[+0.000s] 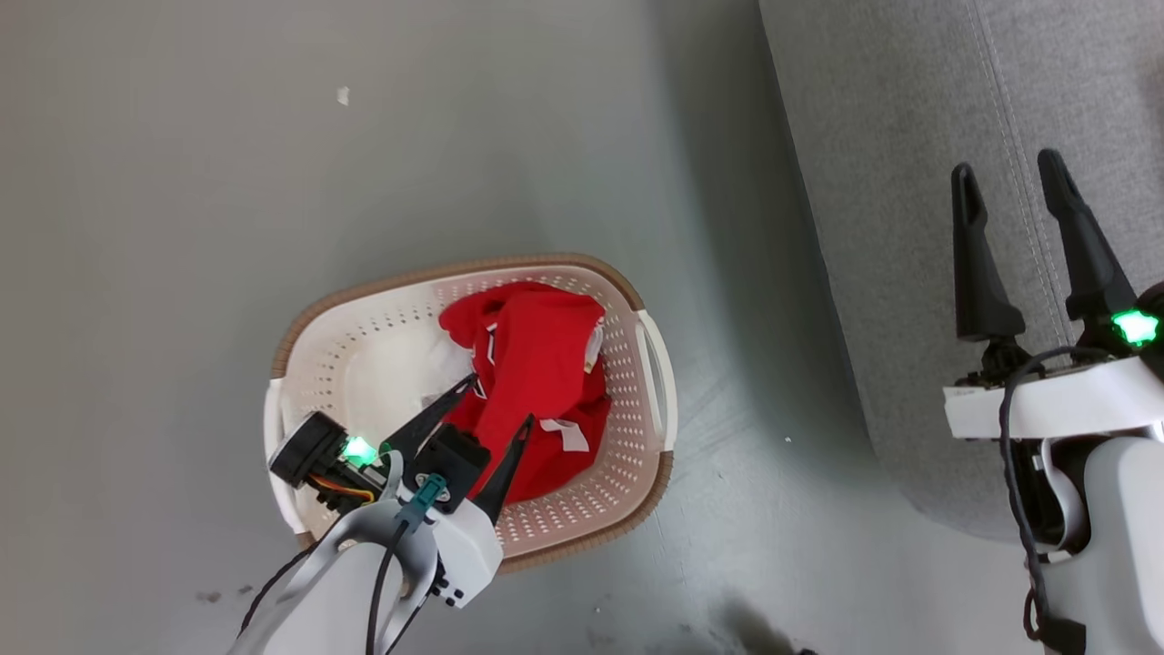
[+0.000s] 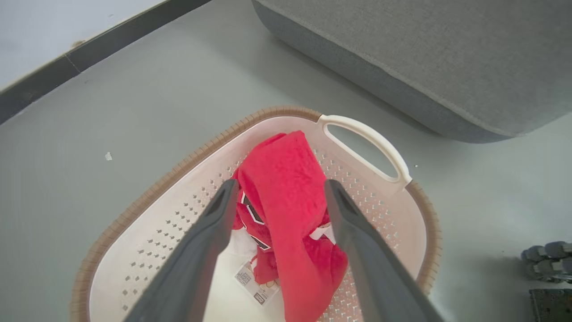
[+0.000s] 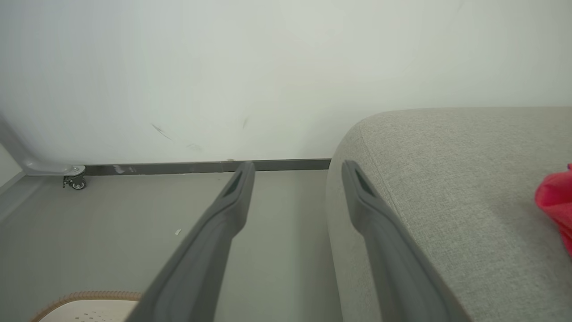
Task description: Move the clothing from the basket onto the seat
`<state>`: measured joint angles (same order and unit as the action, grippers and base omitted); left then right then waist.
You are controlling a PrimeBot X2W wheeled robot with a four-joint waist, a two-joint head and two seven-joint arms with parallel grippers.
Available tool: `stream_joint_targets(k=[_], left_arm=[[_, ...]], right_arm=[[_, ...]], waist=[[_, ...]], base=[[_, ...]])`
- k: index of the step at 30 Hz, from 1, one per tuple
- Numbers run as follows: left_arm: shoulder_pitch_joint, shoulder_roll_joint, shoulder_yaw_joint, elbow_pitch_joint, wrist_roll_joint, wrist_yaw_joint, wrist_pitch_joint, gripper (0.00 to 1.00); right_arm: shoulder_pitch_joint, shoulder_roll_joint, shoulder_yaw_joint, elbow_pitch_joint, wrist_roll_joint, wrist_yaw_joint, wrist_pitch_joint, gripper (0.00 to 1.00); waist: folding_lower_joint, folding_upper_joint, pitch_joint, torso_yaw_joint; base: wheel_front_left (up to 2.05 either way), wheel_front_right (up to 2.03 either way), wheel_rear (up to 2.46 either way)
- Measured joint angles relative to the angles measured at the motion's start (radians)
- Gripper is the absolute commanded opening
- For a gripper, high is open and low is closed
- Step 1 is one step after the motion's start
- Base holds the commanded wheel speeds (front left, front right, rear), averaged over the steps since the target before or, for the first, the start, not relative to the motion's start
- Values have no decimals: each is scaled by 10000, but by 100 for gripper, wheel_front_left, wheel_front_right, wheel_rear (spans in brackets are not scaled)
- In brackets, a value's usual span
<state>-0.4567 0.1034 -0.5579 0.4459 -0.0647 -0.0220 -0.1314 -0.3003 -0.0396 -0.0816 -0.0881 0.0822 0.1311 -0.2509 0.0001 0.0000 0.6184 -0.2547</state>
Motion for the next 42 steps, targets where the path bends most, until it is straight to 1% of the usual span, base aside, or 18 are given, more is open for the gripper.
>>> stream_joint_targets(k=[7, 14, 22, 25, 33, 37, 42], left_arm=[[-286, -31, -184, 481, 82, -167, 40, 100], [-415, -42, -314, 938, 169, -174, 40, 100], [-695, -15, -244, 1492, 236, -151, 25, 100], [-748, 44, -153, 1672, 359, -52, 25, 100], [-1363, 408, 261, 2057, 506, 435, -33, 100], [-1408, 602, 370, 2224, 625, 777, -102, 100], [-1533, 675, 606, 2290, 690, 1221, -201, 100]], right_arm=[[-383, 0, 44, -23, 291, 0, 0, 100], [-656, 2, 35, -90, 527, 0, 0, 100], [-901, 2, 59, -127, 848, 0, 0, 100], [-1035, 2, 96, -169, 940, 0, -2, 100], [-1358, 4, 284, -221, 1198, 0, -2, 100], [-1403, 8, 345, -257, 1294, 0, -2, 100], [-1652, 10, 378, -259, 1469, 0, -2, 100]], waist=[[0, 0, 541, -324], [0, 0, 1041, -688], [0, 0, 1573, -1121], [0, 0, 1764, -1277], [0, 0, 2241, -1640], [0, 0, 2456, -1791], [0, 0, 2678, -1936]], base=[[0, 0, 0], [0, 0, 0], [0, 0, 0], [0, 0, 0], [0, 0, 0], [0, 0, 0], [0, 0, 0]])
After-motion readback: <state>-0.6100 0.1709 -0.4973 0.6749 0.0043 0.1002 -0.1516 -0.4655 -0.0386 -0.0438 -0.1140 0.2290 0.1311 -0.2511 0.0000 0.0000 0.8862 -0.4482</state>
